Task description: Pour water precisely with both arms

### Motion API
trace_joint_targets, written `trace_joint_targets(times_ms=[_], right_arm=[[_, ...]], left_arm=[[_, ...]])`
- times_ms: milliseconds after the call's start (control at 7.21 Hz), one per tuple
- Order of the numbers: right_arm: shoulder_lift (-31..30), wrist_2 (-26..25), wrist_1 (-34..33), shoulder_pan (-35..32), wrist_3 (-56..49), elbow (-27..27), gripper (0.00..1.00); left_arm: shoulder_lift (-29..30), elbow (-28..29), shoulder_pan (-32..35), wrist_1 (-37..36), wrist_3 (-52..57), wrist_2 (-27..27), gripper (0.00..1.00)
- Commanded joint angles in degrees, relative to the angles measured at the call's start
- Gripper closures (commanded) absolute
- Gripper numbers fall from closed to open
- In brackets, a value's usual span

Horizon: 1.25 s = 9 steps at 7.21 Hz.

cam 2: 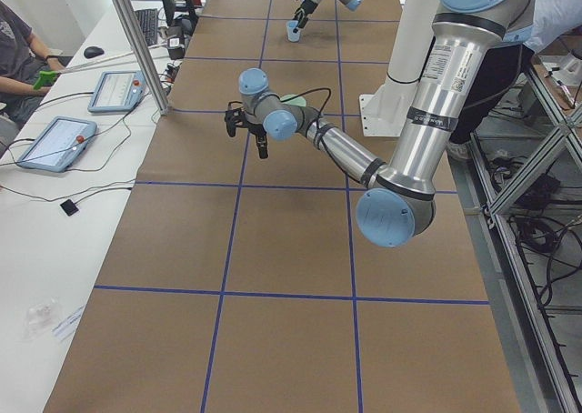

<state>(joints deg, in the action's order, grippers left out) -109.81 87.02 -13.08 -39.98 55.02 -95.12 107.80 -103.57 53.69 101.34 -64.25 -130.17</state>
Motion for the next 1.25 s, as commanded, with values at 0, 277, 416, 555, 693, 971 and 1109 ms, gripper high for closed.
trace_joint_targets(times_ms=[0, 277, 416, 555, 693, 971, 1109], right_arm=[[-0.67, -2.03, 1.65, -0.19, -0.17, -0.24, 0.01], [-0.23, 0.5, 1.57, -4.04, -0.52, -1.56, 0.01], [0.9, 5.65, 0.7, -8.32, -1.22, -1.12, 0.01], [3.09, 12.05, -0.97, -13.76, -3.14, -0.34, 0.01], [5.11, 17.86, -5.07, -19.12, -8.03, -0.33, 0.01], [11.86, 35.13, -21.11, -30.36, -16.58, -0.33, 0.01], [16.08, 45.76, -31.12, -36.69, -18.7, -0.24, 0.01]], left_arm=[[-0.04, -0.23, -0.17, 0.0, -0.78, 0.43, 0.0], [3.19, -0.06, -6.01, -0.17, -5.18, 1.49, 0.0], [6.26, -0.15, -10.58, -0.35, -6.14, 9.67, 0.0], [9.59, 0.72, -16.28, -2.09, -12.59, 14.54, 0.0], [14.15, 2.73, -18.78, -7.42, -14.4, 16.15, 0.0], [21.37, 8.35, -23.79, -7.47, -15.03, 18.19, 0.0], [24.1, 10.82, -24.77, -7.38, -16.07, 18.28, 0.0]])
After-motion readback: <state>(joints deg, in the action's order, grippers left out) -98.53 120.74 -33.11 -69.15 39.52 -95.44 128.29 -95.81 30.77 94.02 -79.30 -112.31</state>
